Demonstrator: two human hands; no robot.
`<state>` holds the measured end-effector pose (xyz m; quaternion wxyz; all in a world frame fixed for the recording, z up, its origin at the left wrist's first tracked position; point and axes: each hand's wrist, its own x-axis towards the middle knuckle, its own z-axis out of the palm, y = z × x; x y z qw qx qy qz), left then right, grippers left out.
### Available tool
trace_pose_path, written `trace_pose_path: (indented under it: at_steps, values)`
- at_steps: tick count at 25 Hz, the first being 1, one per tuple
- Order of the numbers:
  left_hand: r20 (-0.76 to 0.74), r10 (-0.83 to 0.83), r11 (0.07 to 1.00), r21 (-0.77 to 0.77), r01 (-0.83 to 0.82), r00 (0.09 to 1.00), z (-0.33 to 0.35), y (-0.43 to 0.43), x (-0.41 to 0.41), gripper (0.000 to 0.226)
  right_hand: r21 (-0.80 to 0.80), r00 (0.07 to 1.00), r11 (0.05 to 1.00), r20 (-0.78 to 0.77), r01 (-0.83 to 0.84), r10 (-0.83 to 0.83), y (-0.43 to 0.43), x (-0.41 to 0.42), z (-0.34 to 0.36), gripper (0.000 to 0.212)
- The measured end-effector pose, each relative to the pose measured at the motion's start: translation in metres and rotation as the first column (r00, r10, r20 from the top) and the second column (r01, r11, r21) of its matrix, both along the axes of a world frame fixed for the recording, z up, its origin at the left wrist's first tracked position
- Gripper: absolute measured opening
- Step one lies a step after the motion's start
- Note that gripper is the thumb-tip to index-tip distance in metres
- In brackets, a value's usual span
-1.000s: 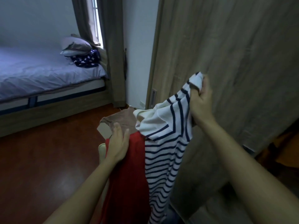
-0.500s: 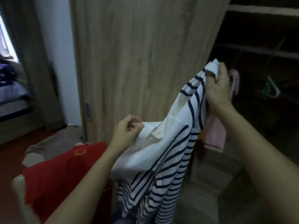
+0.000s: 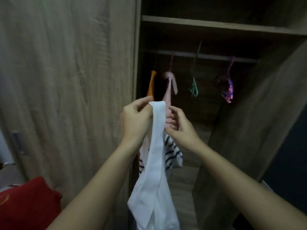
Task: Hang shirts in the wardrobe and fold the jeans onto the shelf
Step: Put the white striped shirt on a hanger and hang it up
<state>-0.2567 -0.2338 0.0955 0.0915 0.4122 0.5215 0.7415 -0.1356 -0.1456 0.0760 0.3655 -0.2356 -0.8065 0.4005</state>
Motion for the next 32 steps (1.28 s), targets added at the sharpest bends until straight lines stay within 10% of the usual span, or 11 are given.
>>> trace_pose_path:
  at_steps: [3,8,13,20,24,29,32]
  values:
    - [-0.382,0.177,0.978,-0.034,-0.206,0.907,0.01,0.012,0.019,0.036,-0.006,0.943,0.997,-0.325,0.079,-0.077,-0.032,0.007,-0.029,0.037]
    - [-0.685,0.418,0.888,0.171,-0.426,0.597,0.034,0.02,0.016,0.02,0.469,0.939,0.855,0.136,0.22,-0.317,-0.03,0.005,-0.062,0.064]
    - [-0.692,0.529,0.751,0.113,-0.65,0.491,0.05,-0.001,-0.037,0.024,0.45,0.939,0.855,0.095,0.256,-0.331,-0.006,0.019,-0.073,0.05]
    - [-0.844,0.344,0.813,0.048,-0.581,0.412,0.013,-0.036,-0.112,0.016,0.795,0.904,0.592,0.149,0.132,-0.402,0.034,0.043,-0.012,0.019]
    - [-0.956,0.192,0.83,0.038,-0.556,0.221,-0.013,-0.049,-0.132,0.017,0.664,0.79,0.72,0.323,0.203,-0.521,0.032,0.03,-0.005,0.019]
    - [-0.915,0.31,0.618,-0.013,-0.786,0.259,-0.032,-0.048,-0.122,0.014,0.683,0.796,0.656,0.179,0.322,-0.578,0.012,0.022,0.009,0.023]
    - [-0.914,0.108,0.636,-0.239,-0.734,0.392,-0.047,-0.043,-0.114,0.022,0.643,0.755,0.716,0.319,0.271,-0.572,0.012,0.023,-0.006,0.026]
